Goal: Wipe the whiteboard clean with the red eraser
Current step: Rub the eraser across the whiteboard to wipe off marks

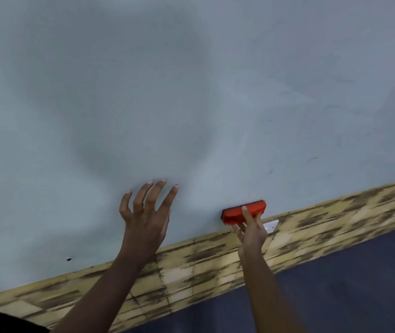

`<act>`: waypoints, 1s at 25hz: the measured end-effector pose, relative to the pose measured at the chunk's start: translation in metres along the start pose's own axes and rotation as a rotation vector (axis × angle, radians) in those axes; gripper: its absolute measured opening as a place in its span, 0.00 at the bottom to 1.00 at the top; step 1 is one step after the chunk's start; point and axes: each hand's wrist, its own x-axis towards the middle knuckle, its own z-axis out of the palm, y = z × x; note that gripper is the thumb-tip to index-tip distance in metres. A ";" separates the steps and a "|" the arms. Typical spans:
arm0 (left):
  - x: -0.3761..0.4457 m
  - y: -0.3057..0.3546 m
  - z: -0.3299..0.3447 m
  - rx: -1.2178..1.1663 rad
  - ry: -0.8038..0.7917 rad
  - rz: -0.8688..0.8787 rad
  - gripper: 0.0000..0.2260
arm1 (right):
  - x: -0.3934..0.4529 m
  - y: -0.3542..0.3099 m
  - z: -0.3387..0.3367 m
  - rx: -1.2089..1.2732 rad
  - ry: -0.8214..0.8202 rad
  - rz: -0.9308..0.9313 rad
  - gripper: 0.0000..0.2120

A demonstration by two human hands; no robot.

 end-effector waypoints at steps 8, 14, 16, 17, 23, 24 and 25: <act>0.091 0.099 0.014 -0.086 0.146 -0.138 0.26 | -0.019 -0.044 0.030 -0.728 -0.262 -0.967 0.27; 0.101 0.123 0.021 -0.083 0.126 -0.123 0.28 | 0.026 -0.063 -0.006 -0.898 -0.250 -1.059 0.31; 0.107 0.119 0.020 -0.097 0.170 -0.107 0.26 | 0.048 -0.090 -0.005 -0.622 -0.090 -0.738 0.25; 0.113 0.113 0.018 -0.092 0.212 -0.096 0.25 | 0.061 -0.099 -0.006 -0.493 -0.037 -0.598 0.26; 0.145 0.078 0.030 0.048 0.444 -0.016 0.29 | 0.101 -0.096 -0.053 -0.185 -0.025 -0.070 0.34; 0.143 0.079 0.033 0.073 0.454 -0.001 0.30 | 0.100 -0.101 -0.054 -0.159 -0.040 -0.041 0.32; 0.143 0.079 0.036 0.089 0.461 0.010 0.31 | 0.098 -0.107 -0.050 -0.126 -0.051 -0.039 0.28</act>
